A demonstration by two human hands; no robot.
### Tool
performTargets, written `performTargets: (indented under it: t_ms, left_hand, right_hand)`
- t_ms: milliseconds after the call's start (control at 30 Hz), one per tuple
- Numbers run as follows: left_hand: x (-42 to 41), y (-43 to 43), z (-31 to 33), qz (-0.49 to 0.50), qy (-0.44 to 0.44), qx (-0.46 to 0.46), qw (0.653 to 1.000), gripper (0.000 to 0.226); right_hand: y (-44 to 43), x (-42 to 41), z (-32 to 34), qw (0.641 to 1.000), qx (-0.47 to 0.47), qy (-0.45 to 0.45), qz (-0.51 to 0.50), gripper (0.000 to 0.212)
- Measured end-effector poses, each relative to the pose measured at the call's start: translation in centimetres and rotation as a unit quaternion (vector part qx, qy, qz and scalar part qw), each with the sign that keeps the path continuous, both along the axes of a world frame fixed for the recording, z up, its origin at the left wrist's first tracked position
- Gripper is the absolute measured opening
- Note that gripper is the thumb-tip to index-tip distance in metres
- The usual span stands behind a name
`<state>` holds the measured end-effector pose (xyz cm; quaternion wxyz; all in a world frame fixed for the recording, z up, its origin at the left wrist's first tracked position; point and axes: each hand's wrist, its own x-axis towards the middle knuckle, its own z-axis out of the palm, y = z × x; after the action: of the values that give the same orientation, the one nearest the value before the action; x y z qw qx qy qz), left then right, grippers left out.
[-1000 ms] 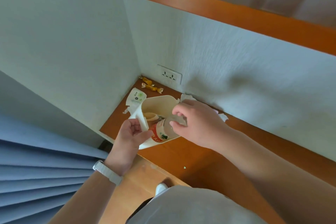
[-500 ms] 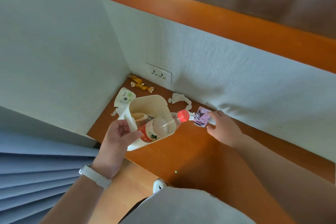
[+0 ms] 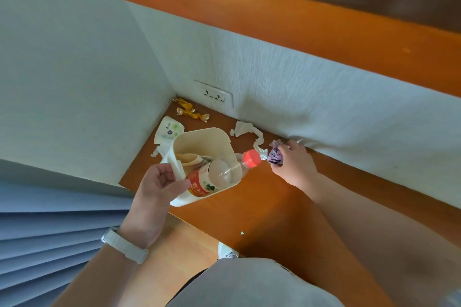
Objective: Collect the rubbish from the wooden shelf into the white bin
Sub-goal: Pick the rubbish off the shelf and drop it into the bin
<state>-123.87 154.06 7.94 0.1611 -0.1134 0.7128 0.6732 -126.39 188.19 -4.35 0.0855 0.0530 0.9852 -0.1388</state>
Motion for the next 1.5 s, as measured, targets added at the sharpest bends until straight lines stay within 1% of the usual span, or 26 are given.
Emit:
performTargets:
  t_ms: [67,233,300,400,467,567,733,867,967,1067,1167,1233,1333,1367,1433,1500]
  left_hand:
    - [0.3,0.1,0.2,0.001,-0.001,-0.003,1.000,0.059]
    - [0.5,0.3,0.3,0.010,0.000,-0.001,1.000,0.035]
    - [0.6,0.3,0.3,0.013,0.002,0.002,1.000,0.038]
    - [0.8,0.4,0.4,0.014,0.001,0.012,1.000,0.049]
    - [0.9,0.4,0.3,0.011,0.001,0.017,1.000,0.051]
    - [1.0,0.4,-0.1,0.010,0.004,0.017,1.000,0.040]
    - [1.1,0.8,0.0,-0.006,0.003,0.029,1.000,0.035]
    - [1.6,1.1,0.8,-0.015,0.008,0.029,0.999,0.048]
    - [2.1,0.9,1.3,-0.020,0.008,0.027,0.999,0.054]
    - [2.5,0.7,1.7,-0.020,0.009,0.013,1.000,0.065]
    - [2.8,0.5,2.0,-0.018,0.016,0.008,1.000,0.066]
    - [3.0,0.4,2.4,-0.014,0.024,0.005,1.000,0.066]
    - [3.2,0.1,2.9,-0.009,0.032,-0.013,0.999,0.067]
    - [3.3,0.0,3.1,-0.011,0.033,-0.020,0.999,0.067]
    - [3.5,-0.2,3.3,-0.015,0.034,-0.025,0.999,0.064]
    - [3.5,-0.4,3.3,-0.015,0.030,-0.030,0.999,0.055]
  right_hand:
    - [0.1,-0.2,-0.1,1.000,0.003,-0.009,0.002,0.040]
    - [0.3,-0.1,-0.1,0.998,-0.040,-0.019,-0.035,0.024]
    - [0.3,0.0,0.2,0.997,-0.055,-0.013,-0.053,0.018]
    - [0.4,0.3,1.0,0.993,-0.086,0.017,-0.078,0.008]
    - [0.3,0.4,1.9,0.989,-0.113,0.034,-0.090,0.008]
    - [0.0,0.4,4.0,0.983,-0.155,0.056,-0.086,0.007]
    - [-1.4,0.5,9.6,0.965,-0.228,0.101,-0.084,0.017]
    - [-3.1,0.8,14.8,0.952,-0.279,0.117,-0.045,0.021]
    - [-5.2,1.5,18.0,0.948,-0.301,0.102,0.021,0.019]
    - [-7.7,2.3,20.2,0.954,-0.248,0.094,0.137,0.025]
    - [-10.2,2.7,21.0,0.953,-0.183,0.074,0.230,0.028]
    - [-11.4,2.8,20.9,0.952,-0.162,0.058,0.251,0.029]
    - [-12.2,3.2,20.6,0.947,-0.161,0.041,0.276,0.027]
    - [-12.2,3.3,20.6,0.946,-0.160,0.037,0.281,0.030]
    - [-12.0,3.3,20.5,0.945,-0.163,0.028,0.281,0.048]
    - [-11.5,3.3,20.4,0.946,-0.174,0.028,0.270,0.055]
